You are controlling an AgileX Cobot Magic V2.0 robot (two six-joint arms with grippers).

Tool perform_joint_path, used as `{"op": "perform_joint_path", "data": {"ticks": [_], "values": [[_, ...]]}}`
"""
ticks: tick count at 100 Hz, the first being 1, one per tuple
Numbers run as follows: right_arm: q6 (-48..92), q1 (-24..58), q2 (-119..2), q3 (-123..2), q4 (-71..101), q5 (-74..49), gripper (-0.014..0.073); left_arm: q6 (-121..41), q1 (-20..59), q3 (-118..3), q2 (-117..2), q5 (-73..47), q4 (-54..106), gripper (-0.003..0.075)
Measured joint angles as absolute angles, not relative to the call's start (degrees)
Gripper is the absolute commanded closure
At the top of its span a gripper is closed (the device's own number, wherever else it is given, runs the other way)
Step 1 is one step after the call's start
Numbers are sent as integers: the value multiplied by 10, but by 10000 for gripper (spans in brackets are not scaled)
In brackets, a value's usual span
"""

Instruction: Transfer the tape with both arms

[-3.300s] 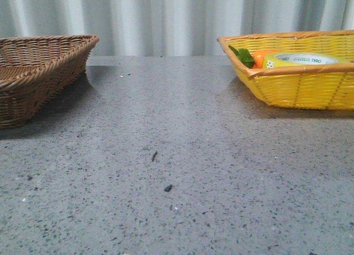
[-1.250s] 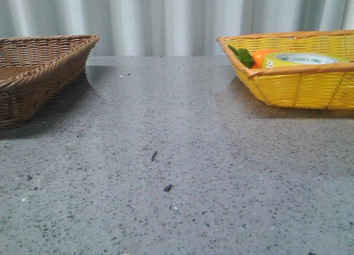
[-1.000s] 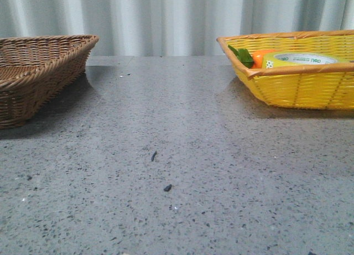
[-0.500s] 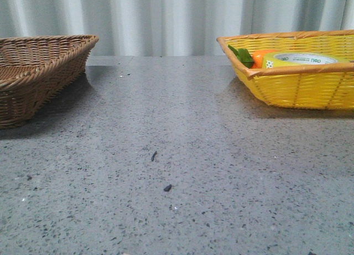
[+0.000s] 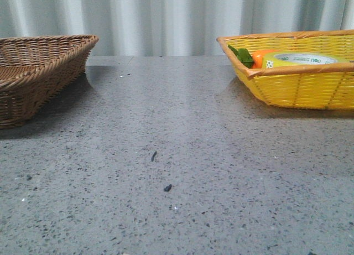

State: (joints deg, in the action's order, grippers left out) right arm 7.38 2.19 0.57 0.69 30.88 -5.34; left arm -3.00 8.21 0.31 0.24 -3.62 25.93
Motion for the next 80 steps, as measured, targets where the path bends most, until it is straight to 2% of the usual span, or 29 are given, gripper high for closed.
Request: {"op": "perform_joint_path", "data": {"ticks": [28,42,54,61,68,74,80], "values": [[74,22,6,6,452,-36,657,-30,82,1,2,-19,348,741],[76,22,6,-35,433,-83,656,-32,82,-33,2,-44,323,741],[77,22,0,-104,368,-126,652,-40,82,-113,-38,-98,249,724],[78,22,-26,-150,327,-159,628,-40,82,-159,-83,-131,229,654],[79,22,-66,-199,294,-200,543,-41,82,-204,-133,-160,221,529],[81,22,-102,-239,275,-233,423,-41,82,-239,-179,-185,218,415],[86,22,-146,-287,263,-271,293,-41,90,-274,-213,-199,216,355]]}}
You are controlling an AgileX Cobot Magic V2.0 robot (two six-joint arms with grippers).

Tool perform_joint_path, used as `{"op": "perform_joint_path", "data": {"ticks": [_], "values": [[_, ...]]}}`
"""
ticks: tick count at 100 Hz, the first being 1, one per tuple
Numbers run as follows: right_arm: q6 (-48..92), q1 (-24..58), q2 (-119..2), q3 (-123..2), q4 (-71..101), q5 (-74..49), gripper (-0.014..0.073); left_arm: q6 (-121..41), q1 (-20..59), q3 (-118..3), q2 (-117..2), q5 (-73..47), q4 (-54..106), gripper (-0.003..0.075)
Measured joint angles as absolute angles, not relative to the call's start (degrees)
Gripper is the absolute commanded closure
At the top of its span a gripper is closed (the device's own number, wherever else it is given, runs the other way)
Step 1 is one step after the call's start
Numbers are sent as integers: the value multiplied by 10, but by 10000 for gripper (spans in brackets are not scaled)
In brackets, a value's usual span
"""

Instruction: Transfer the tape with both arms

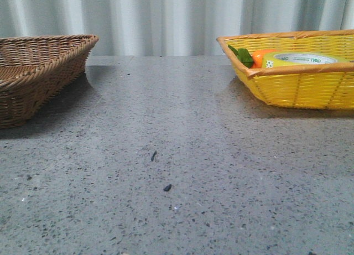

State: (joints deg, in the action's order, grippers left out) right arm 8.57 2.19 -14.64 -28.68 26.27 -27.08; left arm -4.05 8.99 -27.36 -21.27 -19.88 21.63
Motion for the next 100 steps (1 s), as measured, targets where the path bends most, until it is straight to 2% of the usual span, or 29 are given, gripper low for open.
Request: {"op": "perform_joint_path", "data": {"ticks": [7,14,39,62,76,100], "values": [[100,22,-198,-341,255,-312,188,-41,107,-306,-245,-214,216,344],[124,22,-253,-399,251,-354,148,-44,129,-333,-268,-225,215,345],[159,22,-472,-634,248,-496,153,-57,196,-366,-301,-238,214,345],[171,49,-659,-798,226,-594,153,-58,213,-367,-302,-248,214,345],[172,74,-755,-846,200,-606,153,-58,213,-367,-302,-252,214,345],[173,80,-869,-854,168,-608,153,-59,213,-367,-302,-255,214,345]]}}
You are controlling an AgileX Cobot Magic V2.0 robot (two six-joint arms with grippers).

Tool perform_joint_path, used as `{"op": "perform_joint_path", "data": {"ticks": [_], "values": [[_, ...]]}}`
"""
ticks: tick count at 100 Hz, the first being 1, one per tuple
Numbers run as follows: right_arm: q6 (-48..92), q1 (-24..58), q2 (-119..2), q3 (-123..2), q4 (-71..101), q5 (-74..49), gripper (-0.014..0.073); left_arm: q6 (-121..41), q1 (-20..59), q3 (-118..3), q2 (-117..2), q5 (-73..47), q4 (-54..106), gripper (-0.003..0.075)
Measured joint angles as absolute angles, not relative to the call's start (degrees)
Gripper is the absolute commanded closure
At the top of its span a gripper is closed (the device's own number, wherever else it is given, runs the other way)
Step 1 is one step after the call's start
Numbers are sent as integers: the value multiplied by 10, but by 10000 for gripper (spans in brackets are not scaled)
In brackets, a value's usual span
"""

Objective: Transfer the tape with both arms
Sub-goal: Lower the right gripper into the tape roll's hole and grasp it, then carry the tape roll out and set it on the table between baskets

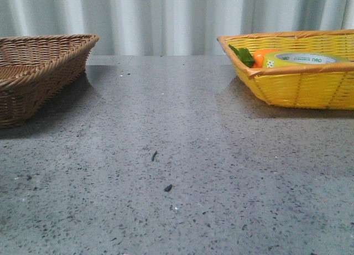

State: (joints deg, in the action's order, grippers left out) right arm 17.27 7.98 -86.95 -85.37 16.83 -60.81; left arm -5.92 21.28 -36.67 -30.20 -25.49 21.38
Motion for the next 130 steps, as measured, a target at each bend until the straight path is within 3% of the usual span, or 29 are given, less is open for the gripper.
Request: {"op": "perform_joint_path", "data": {"ticks": [46,58,74,106,130], "values": [[165,80,-982,-855,134,-585,171,-59,213,-367,-302,-256,214,345],[156,80,-997,-855,127,-585,300,-59,213,-367,-302,-256,214,345],[154,81,-1004,-856,135,-590,661,-59,213,-367,-302,-256,214,345],[151,97,-987,-946,118,-626,644,-59,213,-366,-302,-256,214,345],[151,194,-954,-1130,119,-622,644,-59,213,-366,-302,-256,214,345]]}}
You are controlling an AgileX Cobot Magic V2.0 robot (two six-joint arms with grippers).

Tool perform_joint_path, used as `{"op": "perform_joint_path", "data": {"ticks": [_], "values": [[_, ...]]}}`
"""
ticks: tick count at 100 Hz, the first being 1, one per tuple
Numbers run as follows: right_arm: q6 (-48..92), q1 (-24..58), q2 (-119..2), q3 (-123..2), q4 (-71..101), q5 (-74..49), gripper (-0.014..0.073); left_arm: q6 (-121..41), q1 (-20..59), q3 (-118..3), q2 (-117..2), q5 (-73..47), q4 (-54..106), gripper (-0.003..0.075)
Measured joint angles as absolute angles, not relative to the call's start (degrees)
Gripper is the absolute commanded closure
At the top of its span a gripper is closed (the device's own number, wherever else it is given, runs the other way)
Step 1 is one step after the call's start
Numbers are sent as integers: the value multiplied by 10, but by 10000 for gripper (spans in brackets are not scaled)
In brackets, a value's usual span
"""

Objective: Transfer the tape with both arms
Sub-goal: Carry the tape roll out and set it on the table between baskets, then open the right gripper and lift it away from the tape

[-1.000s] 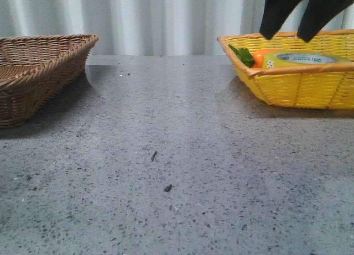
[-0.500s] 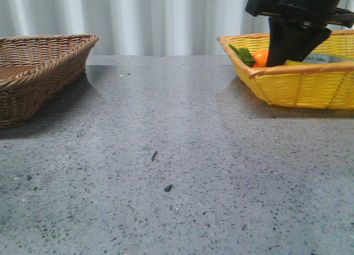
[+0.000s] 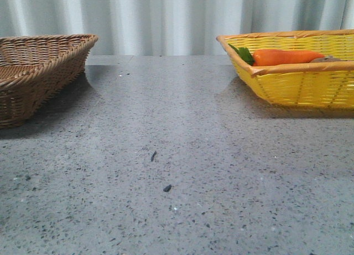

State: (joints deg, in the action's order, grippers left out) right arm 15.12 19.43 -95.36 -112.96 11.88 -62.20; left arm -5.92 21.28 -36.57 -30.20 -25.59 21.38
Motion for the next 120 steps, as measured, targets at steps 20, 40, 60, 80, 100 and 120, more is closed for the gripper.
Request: {"op": "perform_joint_path", "data": {"ticks": [20,40,60,80,100,120], "values": [[150,278,-984,-1177,127,-615,644,-59,213,-366,-302,-256,214,345],[150,300,-1085,-1178,128,-648,644,-59,213,-366,-302,-256,214,345],[147,301,-1168,-1177,123,-669,625,-59,213,-366,-302,-257,213,345],[124,302,-1192,-1176,122,-670,374,-59,213,-366,-302,-258,213,345],[121,302,-1191,-1178,155,-666,60,-59,213,-366,-302,-260,213,345],[121,304,-1152,-1199,210,-706,295,-59,213,-366,-302,-280,213,351]]}}
